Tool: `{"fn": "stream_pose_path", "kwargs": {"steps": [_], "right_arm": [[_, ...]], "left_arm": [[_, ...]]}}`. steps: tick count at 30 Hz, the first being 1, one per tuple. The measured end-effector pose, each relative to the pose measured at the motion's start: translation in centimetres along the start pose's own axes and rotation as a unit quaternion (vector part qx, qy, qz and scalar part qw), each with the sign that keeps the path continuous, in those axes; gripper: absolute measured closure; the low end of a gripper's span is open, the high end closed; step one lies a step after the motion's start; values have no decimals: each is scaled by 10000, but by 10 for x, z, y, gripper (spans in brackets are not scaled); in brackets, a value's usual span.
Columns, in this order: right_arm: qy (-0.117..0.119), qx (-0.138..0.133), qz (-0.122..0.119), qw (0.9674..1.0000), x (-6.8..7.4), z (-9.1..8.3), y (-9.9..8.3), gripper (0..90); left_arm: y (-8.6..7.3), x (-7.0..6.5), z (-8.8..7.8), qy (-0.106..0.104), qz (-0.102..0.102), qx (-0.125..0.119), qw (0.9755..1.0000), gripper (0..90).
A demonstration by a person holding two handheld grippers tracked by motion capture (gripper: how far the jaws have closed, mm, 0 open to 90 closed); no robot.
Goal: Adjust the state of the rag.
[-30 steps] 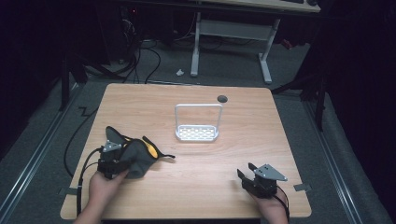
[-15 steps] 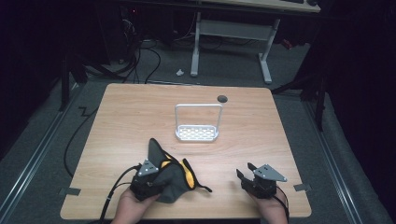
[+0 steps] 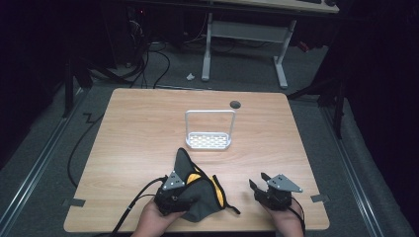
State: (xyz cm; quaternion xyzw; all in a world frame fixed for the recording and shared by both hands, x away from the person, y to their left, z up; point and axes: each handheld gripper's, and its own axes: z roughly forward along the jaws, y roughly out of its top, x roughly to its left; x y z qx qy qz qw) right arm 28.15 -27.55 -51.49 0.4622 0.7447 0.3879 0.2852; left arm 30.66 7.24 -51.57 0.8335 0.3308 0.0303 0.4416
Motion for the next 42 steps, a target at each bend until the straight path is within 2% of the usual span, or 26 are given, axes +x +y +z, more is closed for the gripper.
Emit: {"fn": "stream_pose_path", "kwargs": {"steps": [2,6,12,14,16,18,20,23,24,25,29,31,34,36,39,40,41,42], "right_arm": [[2,13,22,10000,0,0,0,468],[26,24,-37,10000,2,1,1,467],[85,32,-96,9999,7,3,2,466],[104,31,-113,9999,10,3,3,467],[163,25,-103,9998,13,3,4,468],[266,33,-98,9996,19,5,6,471],[465,56,-63,9989,28,8,9,475],[844,22,-132,9963,48,11,19,480],[1086,1,-212,9939,63,16,26,493],[1086,1,-212,9939,63,16,26,493],[1465,150,-486,9879,87,32,37,527],[1573,327,-629,9850,95,40,38,614],[1768,573,-756,9797,100,47,41,814],[1820,622,-764,9784,100,49,42,860],[1654,489,-700,9825,94,47,45,867],[1540,424,-658,9850,90,45,45,867],[1301,298,-576,9894,81,40,46,868],[1301,298,-576,9894,81,40,46,868]], "left_arm": [[-1,-1,-8,-48,-12,-40,10000,366],[-5,-2,-27,-145,-48,-256,9996,331],[-4,2,-50,-124,-240,-604,9978,355],[-1,6,-53,-154,-314,-670,9971,389],[0,7,-49,-245,-406,-602,9971,419],[-2,6,-45,-357,-391,-478,9975,553],[-4,3,-43,-336,-332,-466,9978,712],[-11,0,-46,-332,-277,-520,9977,808],[-14,-1,-47,-323,-264,-497,9979,823],[-17,-2,-49,-305,-232,-477,9981,823],[-28,-3,-55,-294,-231,-418,9984,831],[-33,-4,-57,-254,-236,-371,9987,832],[-38,-3,-60,-229,-292,-380,9986,834],[-40,-3,-62,-186,-298,-389,9986,834],[-40,-2,-62,-161,-302,-399,9986,837],[-40,-2,-61,-157,-289,-392,9987,841],[-39,-2,-60,-158,-266,-373,9988,847],[-39,-2,-58,-159,-246,-359,9989,847]]}}
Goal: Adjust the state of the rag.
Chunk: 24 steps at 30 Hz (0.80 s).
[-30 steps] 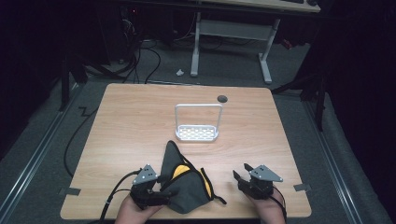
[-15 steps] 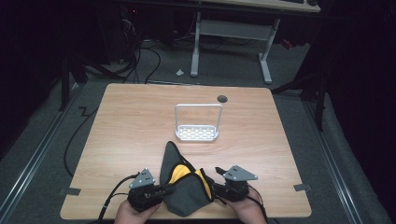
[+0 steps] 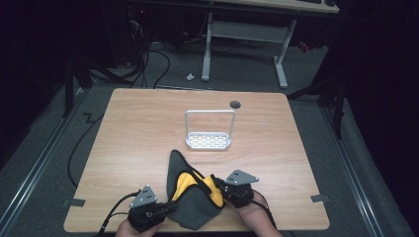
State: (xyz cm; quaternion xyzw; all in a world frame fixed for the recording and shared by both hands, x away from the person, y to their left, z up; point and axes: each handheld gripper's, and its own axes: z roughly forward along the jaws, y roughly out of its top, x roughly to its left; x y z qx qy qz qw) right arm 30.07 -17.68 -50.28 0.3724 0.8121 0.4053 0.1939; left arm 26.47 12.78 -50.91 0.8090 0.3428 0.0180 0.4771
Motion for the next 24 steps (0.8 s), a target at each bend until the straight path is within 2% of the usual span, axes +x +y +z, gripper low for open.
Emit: {"fn": "stream_pose_path", "kwargs": {"steps": [1,2,4,6,9,12,14,15,17,19,20,22,24], "right_arm": [[-256,-156,130,9995,-10,-9,-3,868],[-256,-156,130,9995,-10,-9,-3,868],[-547,-284,280,9977,-21,-19,-7,869],[-825,-386,474,9947,-34,-31,-13,868],[-1093,-462,781,9899,-50,-47,-24,868],[-1259,-343,874,9876,-57,-56,-36,866],[-1299,-242,832,9877,-57,-58,-40,865],[-1311,-187,837,9876,-57,-58,-42,864],[-1299,-120,843,9879,-58,-58,-45,862],[-1321,-90,850,9875,-60,-58,-48,859],[-1321,-90,850,9875,-60,-58,-48,859],[-1324,-97,895,9871,-61,-58,-48,855],[-1320,-100,884,9872,-61,-58,-48,854]], "left_arm": [[1,0,2,5,31,23,10000,849],[2,-1,5,-2,70,56,10000,849],[4,-1,11,-55,125,104,9999,851],[6,-1,18,-96,188,162,9996,852],[9,-3,29,-275,255,226,9990,852],[10,-12,42,-523,360,459,9969,847],[7,-18,49,-547,501,593,9955,812],[7,-19,51,-564,527,649,9949,766],[9,-19,49,-609,483,594,9952,652],[12,-14,41,-605,437,437,9963,554],[15,-10,35,-568,428,322,9970,554],[20,3,23,-407,276,62,9988,524],[26,19,18,-135,150,-156,9997,532]]}}
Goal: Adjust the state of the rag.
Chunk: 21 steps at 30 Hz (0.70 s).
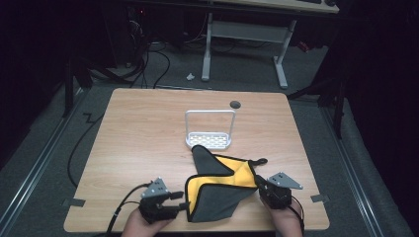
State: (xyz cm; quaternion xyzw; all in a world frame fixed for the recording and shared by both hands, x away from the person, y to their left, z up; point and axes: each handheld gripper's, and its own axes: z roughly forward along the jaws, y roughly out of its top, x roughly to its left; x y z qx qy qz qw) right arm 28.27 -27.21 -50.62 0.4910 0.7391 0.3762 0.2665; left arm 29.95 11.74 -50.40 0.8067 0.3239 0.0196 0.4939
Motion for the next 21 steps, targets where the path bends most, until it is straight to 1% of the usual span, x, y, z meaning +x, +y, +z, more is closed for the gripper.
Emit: {"fn": "stream_pose_path", "kwargs": {"steps": [1,2,3,4,6,8,11,12,13,14,15,17,18,21], "right_arm": [[5,20,4,10000,0,0,0,853],[18,18,-26,10000,0,1,0,853],[35,26,-39,10000,0,1,0,852],[48,34,-12,10000,0,2,1,852],[66,27,7,10000,0,2,1,852],[72,21,28,10000,0,1,0,851],[90,18,16,10000,-1,0,0,846],[105,-2,29,9999,-1,0,0,844],[113,-6,34,9999,-2,0,0,844],[130,-7,18,9999,-2,0,0,844],[130,-7,18,9999,-2,0,0,844],[127,11,13,9999,-2,1,0,840],[118,30,43,9999,-3,-1,-1,834],[104,38,83,9999,-4,-6,-4,821]], "left_arm": [[3,9,2,167,-27,2,9999,539],[7,17,7,331,-106,42,9994,538],[10,24,14,387,-206,87,9990,536],[13,28,22,399,-257,137,9988,527],[20,31,41,458,-166,269,9984,513],[25,31,58,557,-62,415,9976,489],[28,30,74,520,44,687,9963,482],[27,28,77,482,71,710,9963,494],[27,27,78,485,103,719,9962,524],[27,26,78,468,65,761,9960,671],[27,25,77,465,37,806,9957,671],[24,23,74,492,75,845,9952,815],[22,23,70,531,65,826,9951,853],[11,28,48,705,-8,746,9947,859]]}}
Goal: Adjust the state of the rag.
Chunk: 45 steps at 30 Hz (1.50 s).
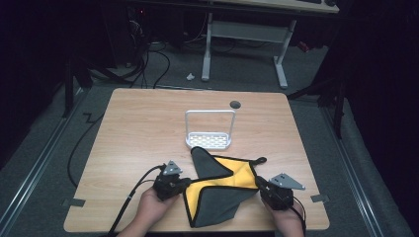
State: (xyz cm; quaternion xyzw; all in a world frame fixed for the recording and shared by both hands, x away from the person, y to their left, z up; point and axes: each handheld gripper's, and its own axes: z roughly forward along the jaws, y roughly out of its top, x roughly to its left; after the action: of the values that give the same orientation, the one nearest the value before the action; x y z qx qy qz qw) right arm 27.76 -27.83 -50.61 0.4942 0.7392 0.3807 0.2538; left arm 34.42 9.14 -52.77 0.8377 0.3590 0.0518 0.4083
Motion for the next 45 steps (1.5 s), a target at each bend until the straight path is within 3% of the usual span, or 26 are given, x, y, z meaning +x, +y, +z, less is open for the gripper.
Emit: {"fn": "stream_pose_path", "kwargs": {"steps": [5,8,10,12,15,17,18,20,21,24,25,29,32,36,42,45], "right_arm": [[64,23,78,9999,3,-7,-3,800],[154,44,44,9999,10,-5,-2,731],[244,16,19,9997,14,-5,0,694],[268,-116,24,9996,18,-7,5,644],[326,-217,70,9992,19,-9,10,638],[310,-233,-59,9992,21,-7,18,664],[248,-129,-252,9993,23,4,30,710],[247,-74,-295,9992,24,10,33,730],[190,23,-419,9989,26,20,38,757],[125,446,-642,9969,30,51,46,827],[112,583,-682,9959,30,61,47,853],[146,1035,-734,9918,31,81,41,900],[84,1063,-747,9915,26,72,34,900],[-16,1025,-733,9920,13,42,12,900],[-64,990,-528,9937,1,-7,-23,900],[-66,953,-523,9941,3,-18,-31,900]], "left_arm": [[-26,19,-37,382,-113,-62,9992,864],[-37,35,-54,702,-287,-163,9970,864],[-42,49,-61,1015,-426,-261,9936,862],[-46,63,-66,1346,-589,-315,9886,855],[-50,79,-75,1548,-925,-468,9825,843],[-49,79,-83,1601,-1020,-589,9800,795],[-49,76,-88,1532,-1048,-644,9805,729],[-47,66,-92,1373,-962,-684,9835,717],[-46,58,-93,1195,-874,-630,9870,711],[-46,39,-87,758,-688,-413,9939,726],[-46,33,-83,582,-632,-232,9960,739],[-46,24,-76,85,-553,74,9984,807],[-48,25,-71,-52,-579,169,9982,815],[-45,27,-63,0,-450,120,9989,821],[-19,42,-34,307,-240,-57,9992,858],[0,52,-17,541,-135,-37,9984,875]]}}
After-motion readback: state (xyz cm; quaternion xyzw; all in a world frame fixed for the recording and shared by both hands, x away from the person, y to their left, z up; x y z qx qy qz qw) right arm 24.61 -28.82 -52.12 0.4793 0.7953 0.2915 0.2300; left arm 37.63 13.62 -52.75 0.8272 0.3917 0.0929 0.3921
